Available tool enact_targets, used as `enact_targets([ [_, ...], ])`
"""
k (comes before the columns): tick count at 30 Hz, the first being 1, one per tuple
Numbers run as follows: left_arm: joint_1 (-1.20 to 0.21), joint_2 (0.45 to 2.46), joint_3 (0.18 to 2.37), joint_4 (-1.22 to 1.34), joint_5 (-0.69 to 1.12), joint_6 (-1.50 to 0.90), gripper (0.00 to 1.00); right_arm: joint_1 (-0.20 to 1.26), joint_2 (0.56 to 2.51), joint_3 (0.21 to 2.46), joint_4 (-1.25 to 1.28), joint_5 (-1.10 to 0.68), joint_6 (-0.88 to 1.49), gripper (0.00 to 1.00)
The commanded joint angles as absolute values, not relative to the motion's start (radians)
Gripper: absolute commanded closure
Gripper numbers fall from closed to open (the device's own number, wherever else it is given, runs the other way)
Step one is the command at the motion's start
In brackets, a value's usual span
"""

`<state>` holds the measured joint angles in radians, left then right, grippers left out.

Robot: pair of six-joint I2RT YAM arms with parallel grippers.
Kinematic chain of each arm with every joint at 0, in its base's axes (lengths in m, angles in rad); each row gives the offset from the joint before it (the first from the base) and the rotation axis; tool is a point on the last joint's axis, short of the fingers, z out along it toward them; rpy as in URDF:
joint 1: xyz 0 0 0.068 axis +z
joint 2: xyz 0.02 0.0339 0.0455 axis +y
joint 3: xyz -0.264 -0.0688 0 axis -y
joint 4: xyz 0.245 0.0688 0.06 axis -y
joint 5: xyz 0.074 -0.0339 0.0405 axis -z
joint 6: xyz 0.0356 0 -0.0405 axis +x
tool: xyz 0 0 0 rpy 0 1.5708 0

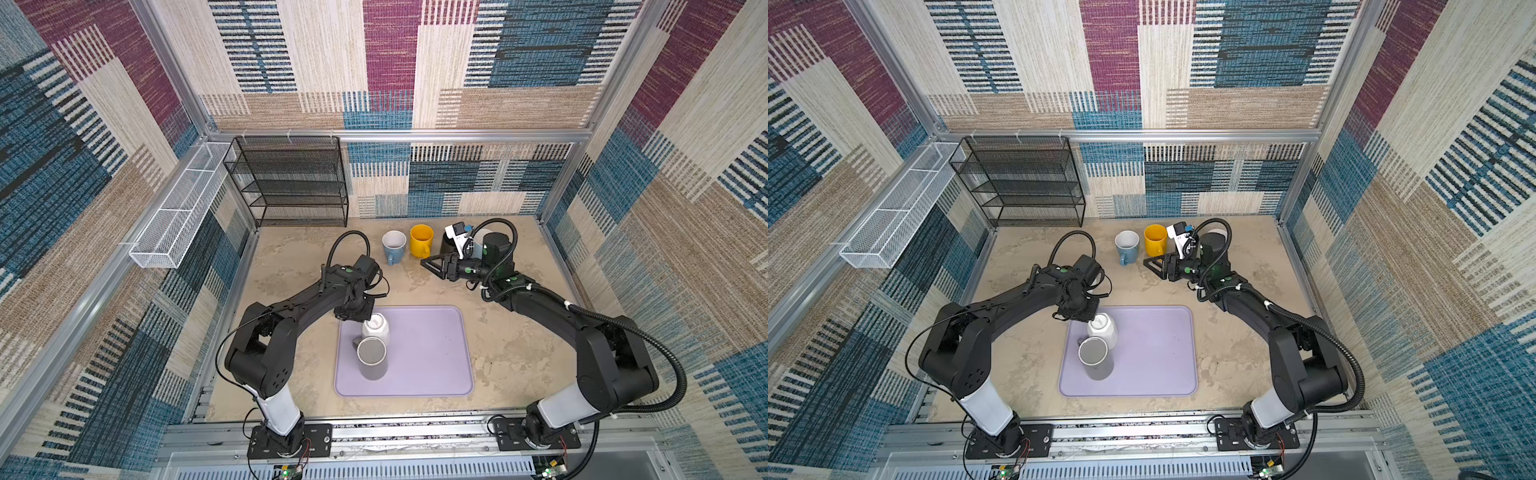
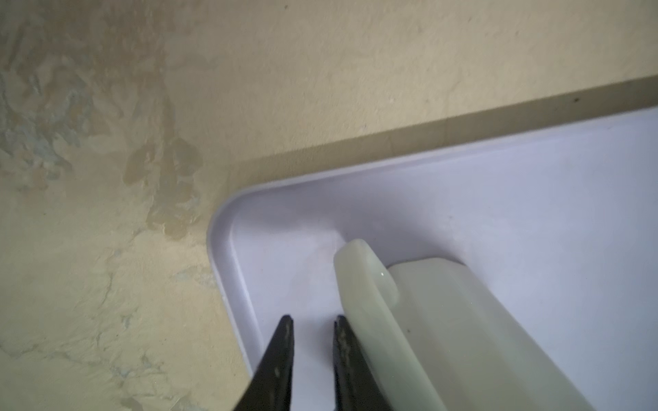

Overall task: Turn the mug right side up
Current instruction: Rotate the mug on the tray.

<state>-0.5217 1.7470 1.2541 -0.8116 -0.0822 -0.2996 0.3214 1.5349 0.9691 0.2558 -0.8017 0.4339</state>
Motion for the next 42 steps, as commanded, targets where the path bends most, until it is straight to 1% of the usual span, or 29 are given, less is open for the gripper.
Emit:
enact_targets([
  [1,-0.524,1.771,1.288,-0.779,-0.038,-0.264,0.78,0.322,1.531,0.969,0.237,-0.790,0.408,0.48],
  [10,-0.559,1.841,1.362,-0.758,0.051,-0.204,0.79,0.323,1.498,0.939,0.195,-0.761,0.369,0.48],
  [16,-0.590,1.869,1.389,-0.728,0.117,-0.165,0.79,0.322,1.483,0.920,0.098,-0.721,0.298,0.48],
  [22,-0.630,1.903,1.424,-0.694,0.196,-0.140,0.80,0.323,1.440,0.839,0.089,-0.697,0.294,0.48],
  [27,-0.667,1.935,1.461,-0.682,0.231,-0.125,0.82,0.322,1.385,0.775,0.055,-0.646,0.286,0.48],
  [31,-0.695,1.958,1.481,-0.682,0.262,-0.121,0.82,0.323,1.335,0.711,0.061,-0.647,0.307,0.48],
  [42,-0.762,1.950,1.484,-0.680,0.364,-0.059,0.84,0.322,1.210,0.594,0.048,-0.626,0.324,0.48],
])
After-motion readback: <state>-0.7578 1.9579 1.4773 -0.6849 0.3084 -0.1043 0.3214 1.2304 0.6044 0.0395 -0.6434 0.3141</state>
